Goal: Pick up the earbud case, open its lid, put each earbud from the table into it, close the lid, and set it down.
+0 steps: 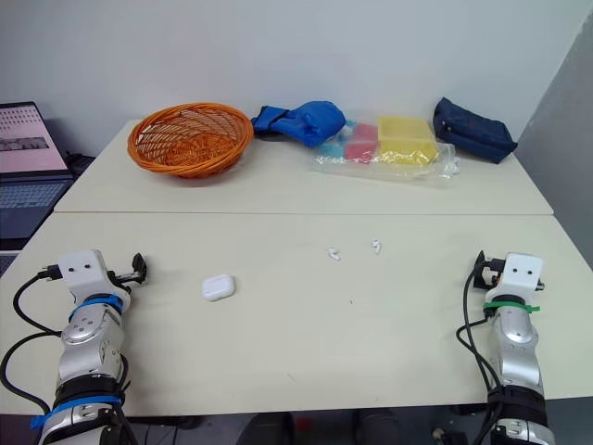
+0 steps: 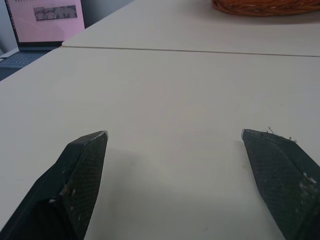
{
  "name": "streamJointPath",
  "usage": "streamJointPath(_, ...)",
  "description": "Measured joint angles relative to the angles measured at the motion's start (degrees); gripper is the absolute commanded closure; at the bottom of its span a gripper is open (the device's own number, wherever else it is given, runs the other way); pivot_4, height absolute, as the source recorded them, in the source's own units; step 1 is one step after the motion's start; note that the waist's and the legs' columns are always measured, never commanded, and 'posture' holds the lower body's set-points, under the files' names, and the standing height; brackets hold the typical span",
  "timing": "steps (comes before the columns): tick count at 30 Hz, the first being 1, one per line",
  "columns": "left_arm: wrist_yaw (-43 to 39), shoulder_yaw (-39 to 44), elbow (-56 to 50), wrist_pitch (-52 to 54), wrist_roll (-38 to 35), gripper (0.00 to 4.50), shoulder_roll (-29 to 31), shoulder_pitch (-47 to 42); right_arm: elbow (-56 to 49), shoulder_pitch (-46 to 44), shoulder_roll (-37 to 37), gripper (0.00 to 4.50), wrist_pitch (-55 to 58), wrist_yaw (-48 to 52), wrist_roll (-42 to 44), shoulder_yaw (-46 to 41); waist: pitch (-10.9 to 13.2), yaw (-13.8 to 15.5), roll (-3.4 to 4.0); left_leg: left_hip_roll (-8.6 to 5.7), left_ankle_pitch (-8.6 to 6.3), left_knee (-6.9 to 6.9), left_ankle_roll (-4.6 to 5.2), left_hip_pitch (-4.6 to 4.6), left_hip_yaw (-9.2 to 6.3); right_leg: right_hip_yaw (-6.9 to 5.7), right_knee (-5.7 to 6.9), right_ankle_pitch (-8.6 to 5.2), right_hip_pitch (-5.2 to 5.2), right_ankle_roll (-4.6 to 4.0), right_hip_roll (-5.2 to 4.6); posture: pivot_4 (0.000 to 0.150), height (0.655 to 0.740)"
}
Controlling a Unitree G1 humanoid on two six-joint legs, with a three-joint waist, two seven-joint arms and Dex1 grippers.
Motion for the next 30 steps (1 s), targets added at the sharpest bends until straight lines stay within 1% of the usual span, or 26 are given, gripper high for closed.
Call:
streamJointPath(7, -0.2, 0.4, -2.5, 0.8, -1.7, 0.01, -0.1, 1.2, 2.5, -2.0, -0.4, 0.0, -0.9, 0.2, -0.1, 0.0, 0.0, 0.0, 0.0, 0.01, 0.0, -0.01, 0.0, 0.0, 0.04, 0.02, -0.01, 0.0, -0.02, 0.0, 0.0, 0.15, 0.74)
streamJointPath(15, -1.3, 0.2, -10.8, 3.7, -3.0, 0.01, -0.8, 5.4, 3.3, -2.2, -0.4, 0.0, -1.6, 1.1, -0.4, 0.1, 0.0, 0.0, 0.0, 0.02, -0.01, -0.03, 0.0, -0.01, 0.08, 0.07, -0.04, 0.0, -0.04, 0.0, -0.01, 0.15, 0.74)
streamJointPath(18, -2.4, 0.2, -14.6, 5.7, -4.5, 0.01, -1.0, 7.2, 3.3, -2.2, -0.3, 0.0, -1.6, 1.1, -0.4, 0.2, 0.0, 0.0, 0.0, 0.04, -0.01, -0.03, -0.01, -0.01, 0.08, 0.08, -0.03, 0.0, -0.04, 0.0, -0.01, 0.15, 0.74)
streamJointPath(24, -6.8, 0.4, -30.6, 12.6, -10.3, 0.01, -1.6, 16.0, 2.9, -2.2, -0.4, 0.0, -1.5, 1.7, -0.4, 0.4, 0.0, -0.1, 0.02, 0.06, -0.01, -0.05, -0.01, -0.02, 0.15, 0.16, -0.05, -0.01, -0.09, -0.01, -0.04, 0.15, 0.74)
streamJointPath(25, -7.1, 0.5, -35.6, 14.6, -11.4, 0.01, -1.8, 19.3, 1.9, -2.2, -0.5, 0.0, -1.3, 3.0, -0.4, 0.9, 0.0, -0.3, 0.02, 0.1, -0.02, -0.06, -0.01, -0.03, 0.22, 0.21, -0.05, -0.01, -0.15, -0.01, -0.04, 0.15, 0.74)
streamJointPath(28, -7.8, -0.1, -45.4, 18.6, -13.2, 0.01, -2.8, 25.4, -1.8, -2.2, -1.1, 0.0, 0.6, 6.7, 0.6, 2.4, 0.0, -0.3, 0.04, 0.1, -0.02, -0.06, -0.01, -0.02, 0.25, 0.44, -0.02, -0.01, -0.17, 0.0, -0.04, 0.15, 0.74)
streamJointPath(30, -7.7, -0.5, -51.6, 21.1, -14.6, 0.01, -3.9, 29.2, -5.0, -2.4, -2.7, 0.0, 2.8, 10.5, 1.2, 4.7, 0.0, -0.3, 0.07, 0.09, -0.02, -0.06, -0.01, 0.01, 0.31, 0.57, -0.01, -0.01, -0.18, -0.01, -0.04, 0.15, 0.74)
